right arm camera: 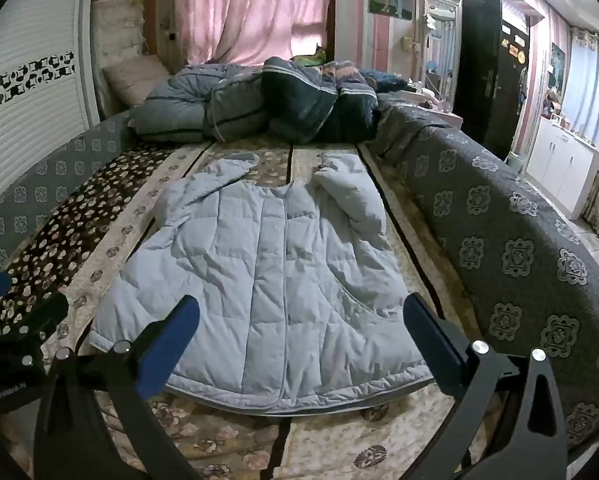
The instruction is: Fold large clothes
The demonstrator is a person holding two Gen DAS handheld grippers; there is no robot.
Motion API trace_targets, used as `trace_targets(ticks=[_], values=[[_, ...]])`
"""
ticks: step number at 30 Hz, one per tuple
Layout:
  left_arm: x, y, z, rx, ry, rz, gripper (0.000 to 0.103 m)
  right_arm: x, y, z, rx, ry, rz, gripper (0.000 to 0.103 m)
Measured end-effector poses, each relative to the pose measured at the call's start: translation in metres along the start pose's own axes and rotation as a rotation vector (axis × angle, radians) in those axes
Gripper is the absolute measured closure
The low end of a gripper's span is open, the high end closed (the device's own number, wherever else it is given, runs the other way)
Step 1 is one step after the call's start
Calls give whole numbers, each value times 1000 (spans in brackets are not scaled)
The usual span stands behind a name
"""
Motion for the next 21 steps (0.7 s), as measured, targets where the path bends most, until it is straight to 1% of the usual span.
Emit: trace_targets(ticks=[2,11,21], values=[[2,-1,0,-3,-16,2,3,0,0,0,-3,4,-3,2],[-4,-3,10,-4,-7,7,3,0,-1,1,1,6,0,2],[-4,0,5,-13,-6,6,3,0,1,1,3,6,5,2]])
Point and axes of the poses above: each gripper's, at about its wrist camera, not at the fingertips, and x roughly against the way its jaws point, y to its left, z to its underside, the point moved 4 cm from there along -x, roughly the way its jaws point, and after that the axes turned 11 degrees about x, right-handed, at the moved point
